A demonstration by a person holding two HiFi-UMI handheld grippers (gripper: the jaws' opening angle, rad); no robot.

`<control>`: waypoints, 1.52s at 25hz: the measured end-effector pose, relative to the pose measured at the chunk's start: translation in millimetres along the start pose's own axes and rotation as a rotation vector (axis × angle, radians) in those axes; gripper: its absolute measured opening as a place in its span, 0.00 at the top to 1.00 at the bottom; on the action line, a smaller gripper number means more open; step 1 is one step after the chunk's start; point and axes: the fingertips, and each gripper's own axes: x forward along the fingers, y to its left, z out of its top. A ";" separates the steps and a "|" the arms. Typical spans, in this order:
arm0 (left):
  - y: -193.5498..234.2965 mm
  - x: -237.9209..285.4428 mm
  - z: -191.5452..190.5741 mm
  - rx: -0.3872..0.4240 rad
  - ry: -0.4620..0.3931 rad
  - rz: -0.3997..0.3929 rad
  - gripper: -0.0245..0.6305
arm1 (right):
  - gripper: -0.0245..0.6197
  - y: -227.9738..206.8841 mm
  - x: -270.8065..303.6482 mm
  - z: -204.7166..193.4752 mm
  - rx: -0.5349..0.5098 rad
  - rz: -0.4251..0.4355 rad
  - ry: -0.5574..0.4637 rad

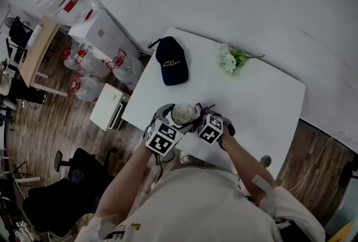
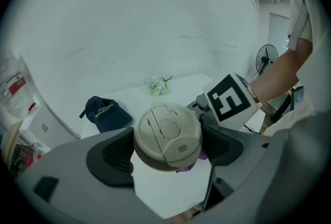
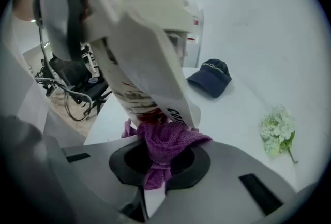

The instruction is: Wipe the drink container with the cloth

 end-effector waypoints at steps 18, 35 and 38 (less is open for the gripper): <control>-0.9 -0.8 1.8 0.017 -0.009 -0.015 0.33 | 0.86 8.0 -50.1 31.3 -0.194 -0.016 -0.032; -0.4 0.1 -0.7 0.011 0.003 -0.008 0.33 | 0.85 21.5 -24.5 16.9 -0.106 -0.048 0.059; -0.8 0.3 -0.3 0.011 0.000 -0.007 0.33 | 0.85 18.9 -51.7 32.4 -0.110 -0.099 0.013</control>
